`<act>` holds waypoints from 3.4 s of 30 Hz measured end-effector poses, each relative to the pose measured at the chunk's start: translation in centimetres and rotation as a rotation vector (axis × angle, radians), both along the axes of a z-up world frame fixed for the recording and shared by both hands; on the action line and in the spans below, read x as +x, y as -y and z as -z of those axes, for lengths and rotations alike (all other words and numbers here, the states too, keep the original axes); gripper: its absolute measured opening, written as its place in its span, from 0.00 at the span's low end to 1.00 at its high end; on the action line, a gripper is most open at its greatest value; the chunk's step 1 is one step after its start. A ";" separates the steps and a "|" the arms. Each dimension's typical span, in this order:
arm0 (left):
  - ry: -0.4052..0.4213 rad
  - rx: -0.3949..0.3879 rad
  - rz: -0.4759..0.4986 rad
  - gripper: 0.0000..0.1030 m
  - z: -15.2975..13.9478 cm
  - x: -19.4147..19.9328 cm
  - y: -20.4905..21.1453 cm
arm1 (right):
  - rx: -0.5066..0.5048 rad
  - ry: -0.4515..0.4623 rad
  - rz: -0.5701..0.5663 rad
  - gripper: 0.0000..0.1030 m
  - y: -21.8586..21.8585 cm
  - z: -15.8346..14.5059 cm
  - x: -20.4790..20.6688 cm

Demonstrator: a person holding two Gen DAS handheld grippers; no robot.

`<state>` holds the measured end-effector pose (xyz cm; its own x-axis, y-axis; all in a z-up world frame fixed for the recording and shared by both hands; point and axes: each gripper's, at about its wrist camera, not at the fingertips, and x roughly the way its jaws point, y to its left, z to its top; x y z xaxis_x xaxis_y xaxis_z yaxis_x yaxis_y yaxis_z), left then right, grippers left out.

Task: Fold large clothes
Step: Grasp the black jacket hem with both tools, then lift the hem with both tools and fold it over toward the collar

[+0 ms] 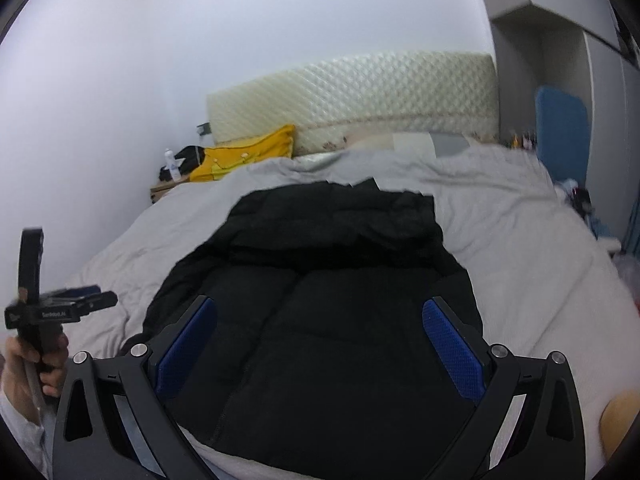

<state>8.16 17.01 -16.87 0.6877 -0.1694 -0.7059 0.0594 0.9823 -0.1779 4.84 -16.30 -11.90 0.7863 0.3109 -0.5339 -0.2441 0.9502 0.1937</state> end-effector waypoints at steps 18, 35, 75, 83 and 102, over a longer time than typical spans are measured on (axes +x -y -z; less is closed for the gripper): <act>-0.329 -0.132 -0.106 1.00 5.8 3.6 -3.2 | 0.211 -0.341 0.106 1.00 10.0 6.5 4.7; -0.619 -0.292 -0.314 1.00 11.2 5.1 -6.9 | 0.592 -0.712 0.333 1.00 17.8 16.0 5.6; -0.686 -0.598 -0.062 0.99 14.1 5.6 -3.2 | 0.885 -0.678 -0.117 0.82 12.8 14.7 6.9; -0.715 -0.570 -0.091 0.98 14.2 6.3 -3.1 | 0.746 -0.827 0.055 0.82 12.9 17.5 7.1; -0.463 -0.707 0.087 0.16 8.2 4.5 -1.6 | 0.800 -0.484 -0.203 0.13 10.9 10.6 6.9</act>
<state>12.69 18.56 -25.03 0.3197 -0.7157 -0.6210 -0.1010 0.6259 -0.7733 11.78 -27.22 -22.46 0.4270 0.8306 -0.3574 -0.1127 0.4410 0.8904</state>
